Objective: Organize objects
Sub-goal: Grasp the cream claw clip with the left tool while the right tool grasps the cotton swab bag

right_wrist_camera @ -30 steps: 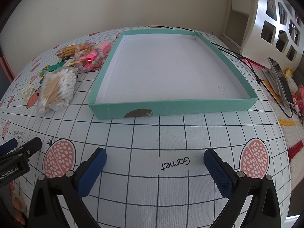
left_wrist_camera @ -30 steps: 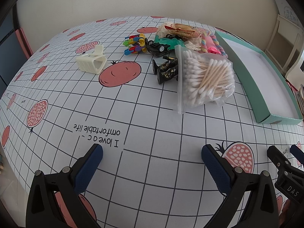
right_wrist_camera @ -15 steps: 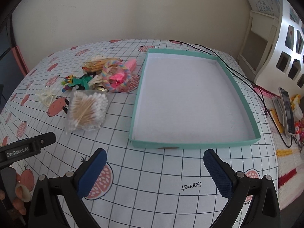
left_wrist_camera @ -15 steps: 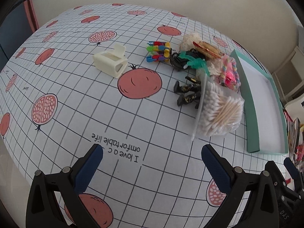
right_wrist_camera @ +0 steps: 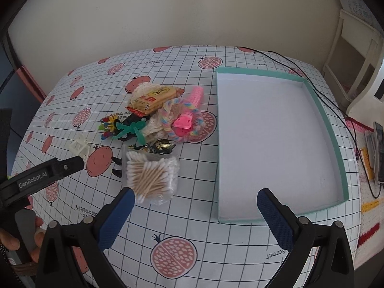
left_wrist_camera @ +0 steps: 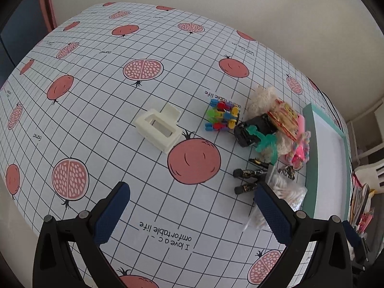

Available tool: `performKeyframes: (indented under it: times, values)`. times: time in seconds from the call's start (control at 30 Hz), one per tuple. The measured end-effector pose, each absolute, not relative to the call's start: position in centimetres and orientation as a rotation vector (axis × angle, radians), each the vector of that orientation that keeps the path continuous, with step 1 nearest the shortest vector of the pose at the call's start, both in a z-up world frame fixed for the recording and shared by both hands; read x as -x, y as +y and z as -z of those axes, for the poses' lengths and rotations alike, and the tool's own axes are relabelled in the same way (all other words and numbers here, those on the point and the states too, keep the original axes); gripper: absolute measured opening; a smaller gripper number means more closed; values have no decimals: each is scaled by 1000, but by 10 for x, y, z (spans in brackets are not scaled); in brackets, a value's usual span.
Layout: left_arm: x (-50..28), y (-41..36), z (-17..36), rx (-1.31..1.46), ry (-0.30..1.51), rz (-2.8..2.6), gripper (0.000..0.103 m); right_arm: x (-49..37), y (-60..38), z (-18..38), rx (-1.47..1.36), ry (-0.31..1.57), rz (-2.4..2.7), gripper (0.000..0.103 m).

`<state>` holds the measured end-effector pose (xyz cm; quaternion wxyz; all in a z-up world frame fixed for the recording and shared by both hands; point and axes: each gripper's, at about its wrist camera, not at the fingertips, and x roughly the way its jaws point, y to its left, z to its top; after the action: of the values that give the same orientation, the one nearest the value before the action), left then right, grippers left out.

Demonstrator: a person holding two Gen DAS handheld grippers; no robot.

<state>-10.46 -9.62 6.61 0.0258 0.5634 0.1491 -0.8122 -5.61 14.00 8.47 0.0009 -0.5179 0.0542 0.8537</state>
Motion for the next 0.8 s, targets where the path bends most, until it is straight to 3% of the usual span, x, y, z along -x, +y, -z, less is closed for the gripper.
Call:
performKeyframes:
  times: [0.13,0.43,0.8]
  values:
    - [116,-114,-60,-1725,560,2463,103,70,123,-75,1681,120,-2666,103]
    - [140,-141,-45,-1664,587,2390,103,92,106,-51,1797,121,-2653,103]
    - [158,-141,-27,-1618,535,2417,103,103,117,-26,1882,302,-2591,103]
